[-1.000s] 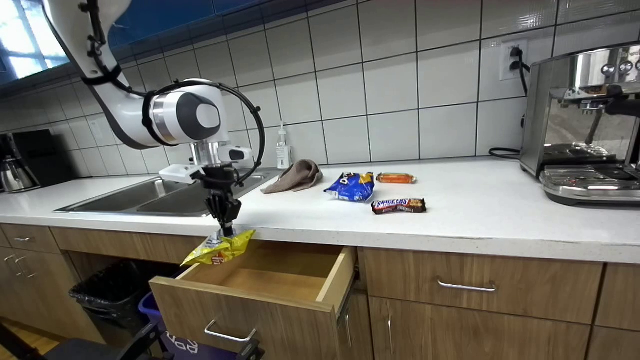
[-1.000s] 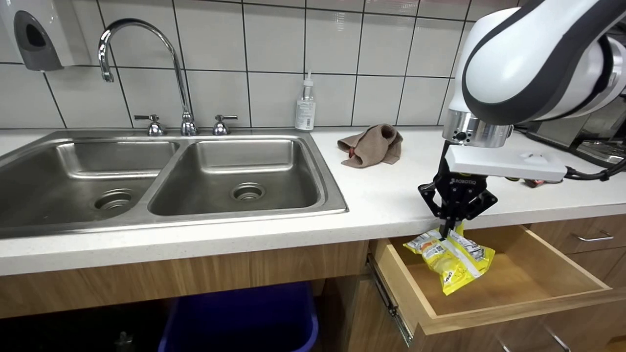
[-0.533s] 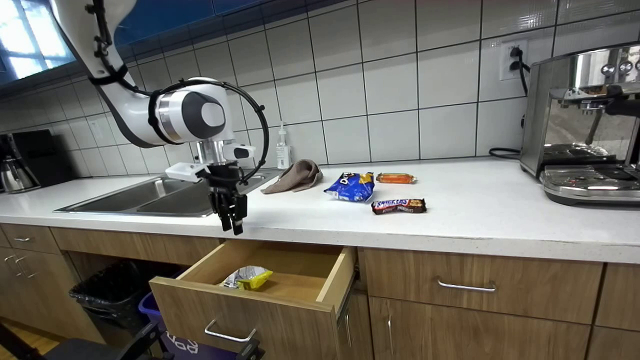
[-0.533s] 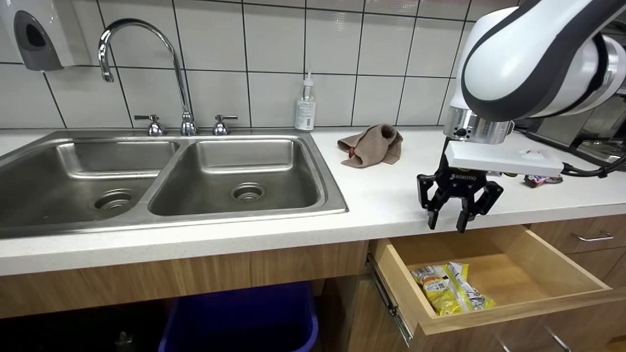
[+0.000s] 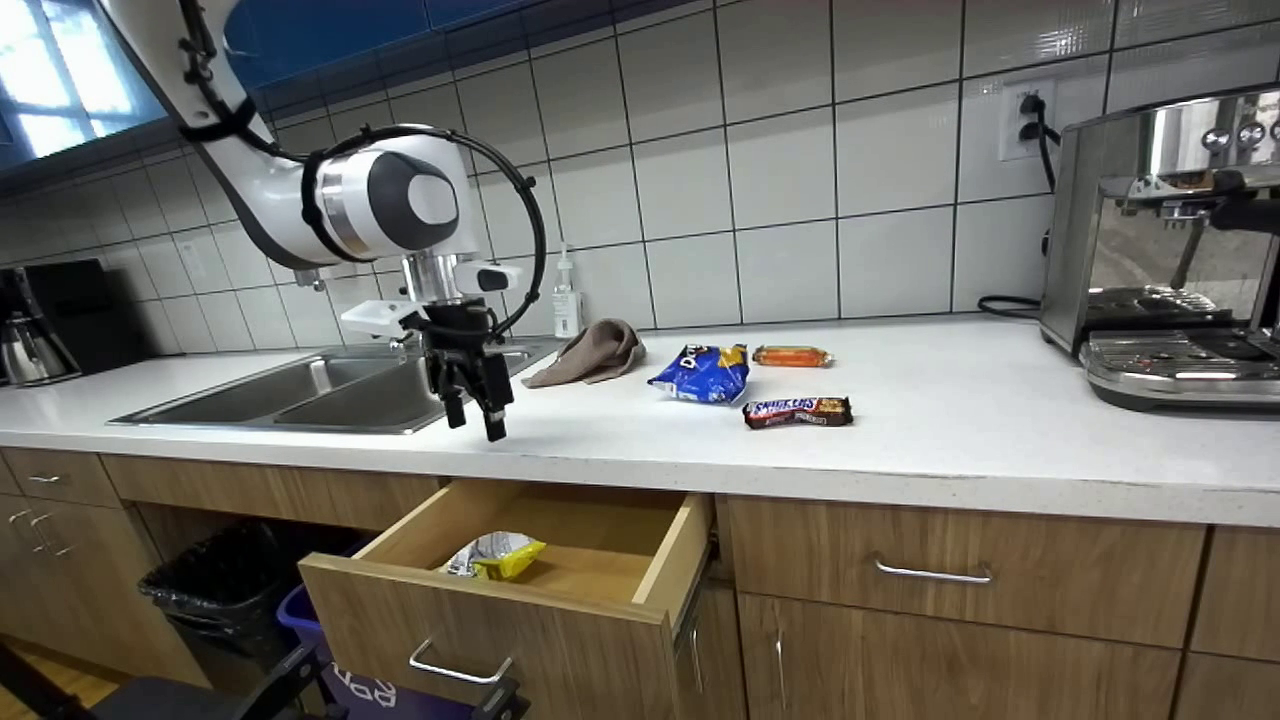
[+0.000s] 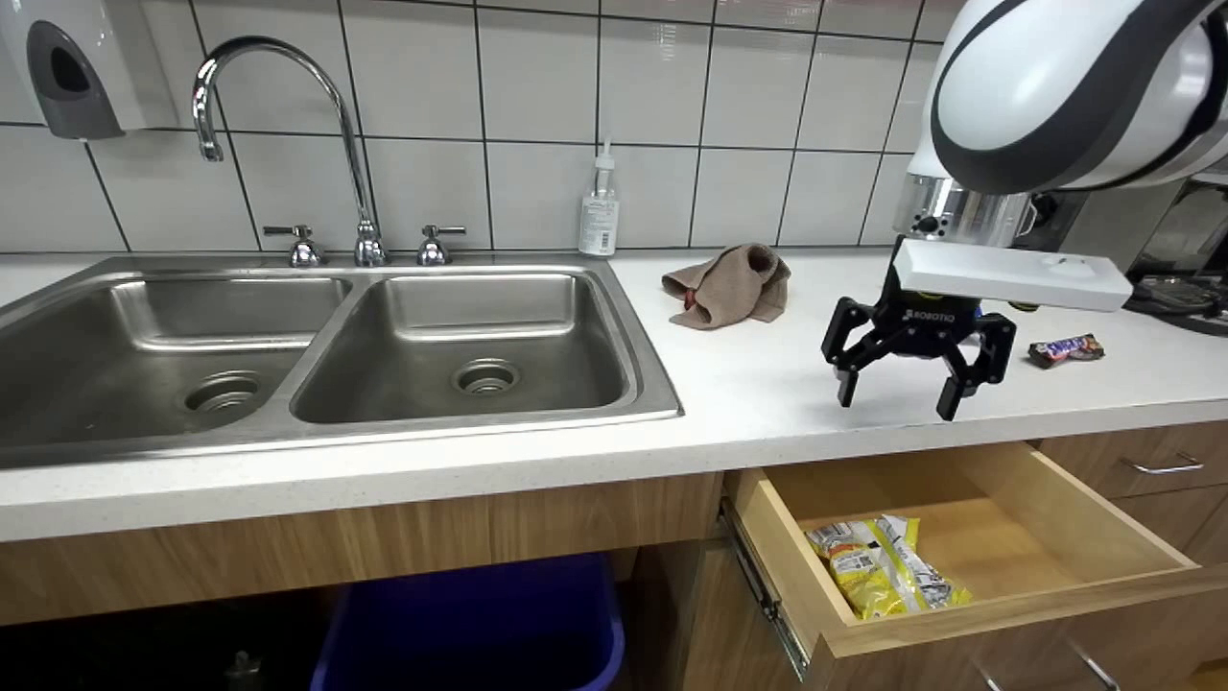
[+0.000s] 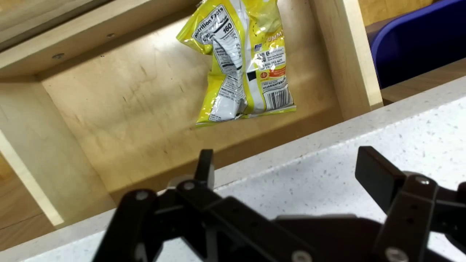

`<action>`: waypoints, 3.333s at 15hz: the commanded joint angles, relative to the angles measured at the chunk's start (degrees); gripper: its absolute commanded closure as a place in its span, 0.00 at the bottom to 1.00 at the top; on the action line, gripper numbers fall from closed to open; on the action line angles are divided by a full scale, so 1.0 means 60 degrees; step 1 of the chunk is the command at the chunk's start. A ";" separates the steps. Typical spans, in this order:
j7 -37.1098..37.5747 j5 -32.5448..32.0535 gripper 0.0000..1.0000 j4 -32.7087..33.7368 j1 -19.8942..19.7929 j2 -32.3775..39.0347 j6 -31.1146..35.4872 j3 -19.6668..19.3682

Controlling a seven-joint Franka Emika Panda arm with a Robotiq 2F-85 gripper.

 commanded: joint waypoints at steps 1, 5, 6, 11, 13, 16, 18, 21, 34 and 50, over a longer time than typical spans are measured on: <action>-0.0167 0.0019 0.00 -0.0131 -0.0219 -0.0691 -0.0516 -0.0079; -0.0189 -0.0010 0.00 0.0002 -0.0416 -0.0896 -0.0548 -0.0215; -0.0216 0.0026 0.00 0.0048 -0.0474 -0.0924 -0.0536 -0.0238; -0.0349 0.0248 0.00 0.0402 -0.0757 -0.0909 -0.0461 -0.0331; -0.0369 0.0325 0.00 0.0623 -0.0862 -0.0820 -0.0442 -0.0365; -0.0442 0.0500 0.00 0.1000 -0.1000 -0.0669 -0.0417 -0.0435; -0.0476 0.0635 0.00 0.1264 -0.1085 -0.0551 -0.0402 -0.0479; -0.0506 0.0845 0.00 0.1693 -0.1206 -0.0301 -0.0376 -0.0552; -0.0009 0.1621 0.00 0.3619 -0.1674 0.1219 -0.0351 -0.1137; 0.1538 0.1797 0.00 0.5899 -0.1762 0.3188 -0.0518 -0.1890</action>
